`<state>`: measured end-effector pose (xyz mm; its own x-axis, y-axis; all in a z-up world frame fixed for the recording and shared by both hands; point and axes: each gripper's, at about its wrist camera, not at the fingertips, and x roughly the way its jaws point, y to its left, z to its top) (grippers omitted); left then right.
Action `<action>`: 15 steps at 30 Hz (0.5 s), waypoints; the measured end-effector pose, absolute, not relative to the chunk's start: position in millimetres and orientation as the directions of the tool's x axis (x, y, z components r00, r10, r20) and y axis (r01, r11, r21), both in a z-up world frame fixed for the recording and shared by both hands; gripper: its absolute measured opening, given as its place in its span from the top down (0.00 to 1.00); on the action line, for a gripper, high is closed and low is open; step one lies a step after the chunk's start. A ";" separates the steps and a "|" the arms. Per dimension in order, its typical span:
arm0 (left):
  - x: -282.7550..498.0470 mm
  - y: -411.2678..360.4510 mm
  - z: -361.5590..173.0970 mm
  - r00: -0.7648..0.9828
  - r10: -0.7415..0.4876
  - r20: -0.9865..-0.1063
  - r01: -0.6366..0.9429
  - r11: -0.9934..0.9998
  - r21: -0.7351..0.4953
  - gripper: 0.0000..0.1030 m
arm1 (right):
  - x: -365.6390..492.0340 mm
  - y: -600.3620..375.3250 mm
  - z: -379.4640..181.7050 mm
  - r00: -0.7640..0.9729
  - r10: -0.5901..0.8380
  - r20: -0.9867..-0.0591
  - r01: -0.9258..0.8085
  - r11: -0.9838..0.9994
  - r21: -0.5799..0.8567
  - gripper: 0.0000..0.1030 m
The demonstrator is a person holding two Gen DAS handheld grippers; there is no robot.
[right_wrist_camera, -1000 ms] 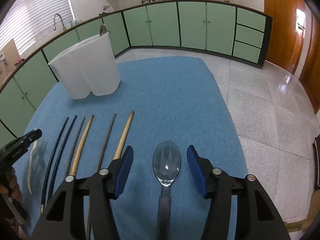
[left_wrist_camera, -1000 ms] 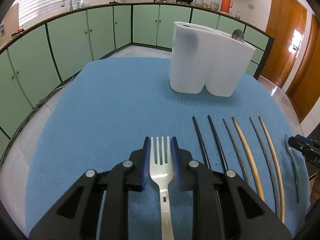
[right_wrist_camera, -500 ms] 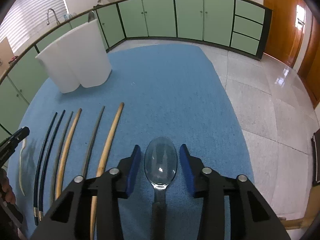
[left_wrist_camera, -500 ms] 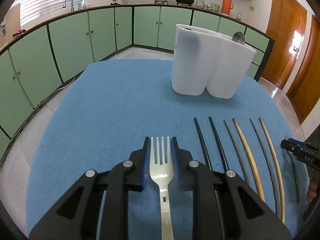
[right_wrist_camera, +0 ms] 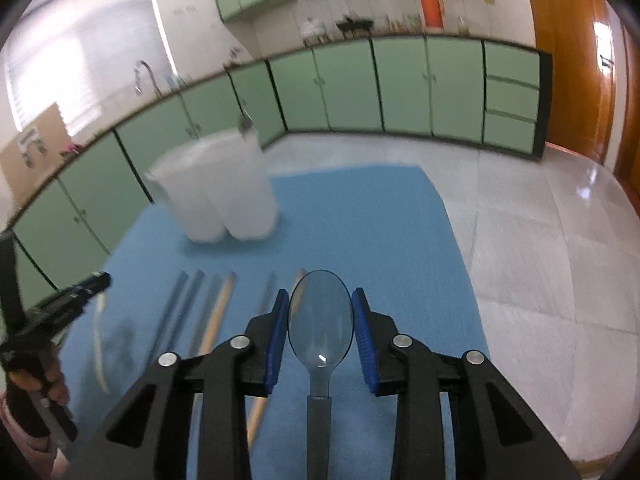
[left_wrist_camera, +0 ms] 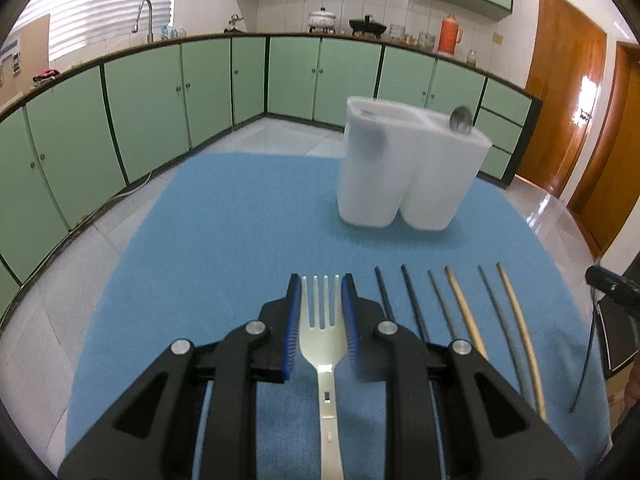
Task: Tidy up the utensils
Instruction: 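Lift fork and spoon and carry both toward the white holder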
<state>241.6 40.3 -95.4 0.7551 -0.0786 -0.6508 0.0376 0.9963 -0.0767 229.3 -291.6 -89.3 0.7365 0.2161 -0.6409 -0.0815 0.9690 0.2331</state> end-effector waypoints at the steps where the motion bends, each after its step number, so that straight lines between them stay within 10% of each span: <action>1: 239.0 40.2 -89.7 0.766 -0.082 -0.638 0.041 0.996 -0.079 0.81 | 226.9 -290.9 -81.9 0.750 0.222 -0.623 -0.090 0.968 0.236 0.69; 15: 239.9 34.9 -29.6 0.859 -0.107 -0.500 0.066 0.993 -0.098 0.81 | 221.0 -280.5 -13.9 0.851 0.268 -0.452 -0.181 0.957 0.227 0.69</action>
